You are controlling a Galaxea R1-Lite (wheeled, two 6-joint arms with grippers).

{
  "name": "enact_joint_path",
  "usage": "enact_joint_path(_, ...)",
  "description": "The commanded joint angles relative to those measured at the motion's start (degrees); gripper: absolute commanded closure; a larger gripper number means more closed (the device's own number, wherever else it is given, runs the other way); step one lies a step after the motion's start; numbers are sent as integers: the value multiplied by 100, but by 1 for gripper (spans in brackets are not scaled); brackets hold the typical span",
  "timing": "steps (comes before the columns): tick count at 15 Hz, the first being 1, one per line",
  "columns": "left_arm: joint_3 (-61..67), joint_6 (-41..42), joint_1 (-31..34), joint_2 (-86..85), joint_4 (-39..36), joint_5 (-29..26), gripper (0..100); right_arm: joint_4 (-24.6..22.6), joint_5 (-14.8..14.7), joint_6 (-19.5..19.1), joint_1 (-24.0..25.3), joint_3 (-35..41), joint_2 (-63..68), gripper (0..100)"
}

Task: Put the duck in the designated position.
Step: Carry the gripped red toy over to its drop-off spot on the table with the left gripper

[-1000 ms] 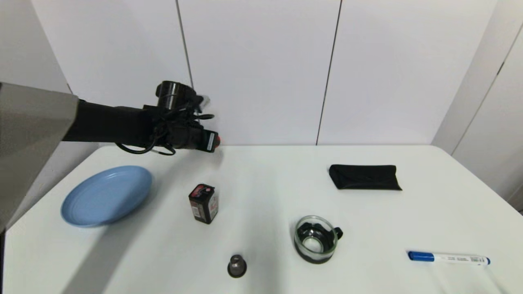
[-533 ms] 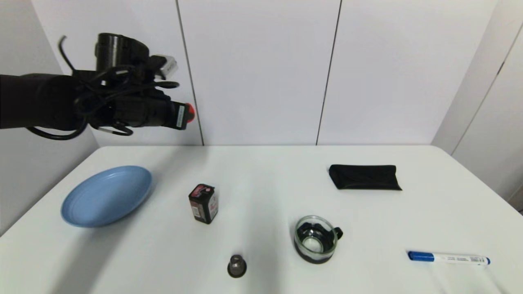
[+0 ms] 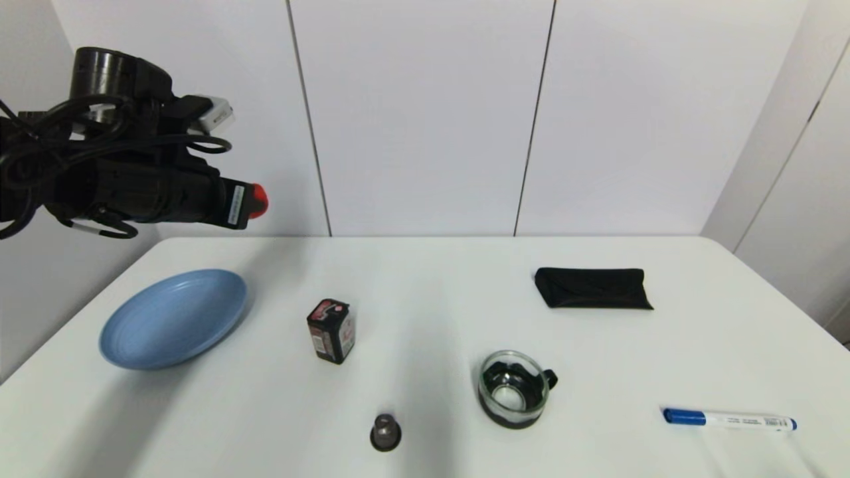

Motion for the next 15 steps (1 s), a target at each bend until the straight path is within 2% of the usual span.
enact_joint_path(1,632,-47,26,-71,1,-116,100,-2,2,-4,0,53,7,0)
enact_joint_path(5,1643,-73,18,-19,-421,-555,100,-2,2,-4,0,53,7,0)
enact_joint_path(8,2311,-64,9,60,-1089,-590,100,-2,2,-4,0,53,7,0)
enact_joint_path(11,2654,-55,9,236,-1528,-819,100,-2,2,-4,0,53,7,0)
enact_joint_path(15,2724,-55,18,500,-1730,-827,100,-2,2,-4,0,53,7,0)
